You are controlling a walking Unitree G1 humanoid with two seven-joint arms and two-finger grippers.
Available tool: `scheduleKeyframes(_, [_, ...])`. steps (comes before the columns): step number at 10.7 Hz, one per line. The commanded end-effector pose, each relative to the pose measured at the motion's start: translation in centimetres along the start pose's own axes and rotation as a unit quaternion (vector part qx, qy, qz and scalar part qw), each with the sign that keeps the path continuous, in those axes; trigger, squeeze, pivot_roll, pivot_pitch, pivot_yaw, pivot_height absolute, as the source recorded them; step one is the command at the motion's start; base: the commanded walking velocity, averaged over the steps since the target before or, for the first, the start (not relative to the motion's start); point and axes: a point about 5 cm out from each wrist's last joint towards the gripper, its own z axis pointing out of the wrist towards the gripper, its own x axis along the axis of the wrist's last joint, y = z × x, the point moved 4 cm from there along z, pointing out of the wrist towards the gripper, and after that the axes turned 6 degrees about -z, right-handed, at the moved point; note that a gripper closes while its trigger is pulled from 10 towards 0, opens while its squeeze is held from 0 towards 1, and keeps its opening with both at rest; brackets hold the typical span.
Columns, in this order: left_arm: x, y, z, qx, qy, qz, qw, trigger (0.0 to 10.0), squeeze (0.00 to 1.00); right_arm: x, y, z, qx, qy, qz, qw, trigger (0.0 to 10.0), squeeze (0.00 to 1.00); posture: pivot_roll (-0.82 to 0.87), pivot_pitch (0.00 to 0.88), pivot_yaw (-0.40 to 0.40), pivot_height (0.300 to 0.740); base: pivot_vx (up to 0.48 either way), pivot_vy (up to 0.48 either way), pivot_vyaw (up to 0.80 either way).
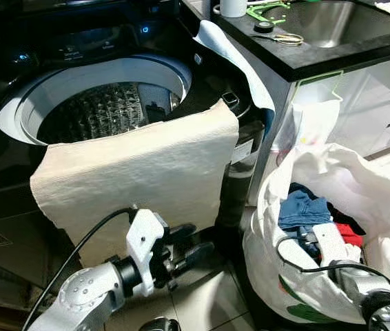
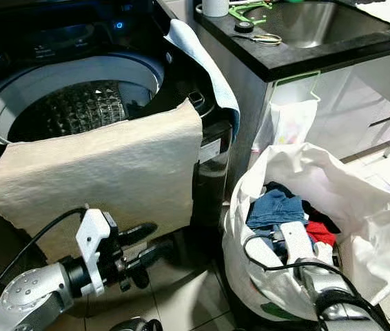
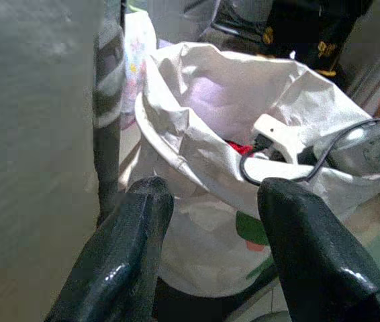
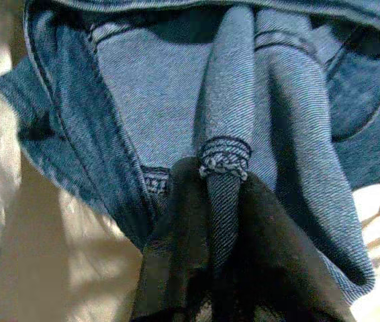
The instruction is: Clothes washing
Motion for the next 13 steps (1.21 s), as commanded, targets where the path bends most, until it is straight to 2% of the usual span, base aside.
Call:
scheduleKeyframes(1, [-0.1,-0.9,-0.3,0.02,0.001,0.001,1.0,10.0,0.0,0.1,0.9,-0.4,-0.008,0.016,0.013,1.0,0.0,0.0,0.0,0.044,0.056,0.74,0.0,0.0,0.0])
scheduleKeyframes(2, [-0.1,-1.1,-0.3,0.023,0.001,0.0,1.0,10.0,0.0,0.0,1.3,-0.7,-0.01,0.029,0.024,0.999,0.0,0.0,-0.01,0.042,0.065,0.74,0.0,0.0,0.0])
scheduleKeyframes(4, [-0.2,-1.2,-0.1,0.022,0.003,0.0,1.0,10.0,0.0,-0.1,2.1,-1.6,-0.012,0.049,0.015,0.999,0.0,0.0,-0.02,0.037,0.07,0.74,0.0,0.0,0.0])
scheduleKeyframes(6, [0.5,-1.5,-0.1,0.022,0.011,0.006,1.0,10.0,0.0,2.8,4.6,-4.9,-0.028,0.128,-0.009,0.991,0.0,0.0,-0.02,0.038,0.065,0.74,0.0,0.0,0.0])
scheduleKeyframes(7, [1.5,-1.8,-0.6,0.025,0.029,0.005,0.999,10.0,0.0,7.3,5.6,-10.5,-0.01,0.24,-0.032,0.97,0.0,0.0,-0.03,0.038,0.066,0.74,0.0,0.0,0.0])
scheduleKeyframes(9, [2.0,-1.7,-0.7,0.015,0.035,0.008,0.999,10.0,0.0,10.8,5.0,-15.4,0.018,0.31,-0.082,0.947,0.0,0.0,-0.04,0.035,0.08,0.74,0.0,0.0,0.0])
scheduleKeyframes(10, [2.3,-1.5,-0.6,0.006,0.041,0.008,0.999,10.0,0.0,13.6,4.3,-18.6,0.048,0.367,-0.081,0.925,0.0,0.0,-0.05,0.034,0.086,0.74,0.0,0.0,0.0])
scheduleKeyframes(11, [2.5,-1.4,-0.6,0.002,0.045,0.009,0.999,10.0,0.0,14.9,3.9,-20.3,0.067,0.401,-0.067,0.911,0.0,0.0,-0.05,0.034,0.086,0.74,0.0,0.0,0.0])
scheduleKeyframes(12, [3.4,-1.2,-0.5,-0.005,0.066,0.004,0.998,10.0,0.0,18.0,4.1,-23.4,0.082,0.483,-0.033,0.871,0.0,0.0,-0.05,0.032,0.084,0.74,0.0,0.0,0.0])
scheduleKeyframes(13, [4.9,-1.5,-0.3,0.01,0.101,0.011,0.995,10.0,0.0,20.4,3.4,-26.0,0.114,0.546,-0.013,0.83,0.0,0.0,-0.05,0.028,0.081,0.74,0.0,0.0,0.0])
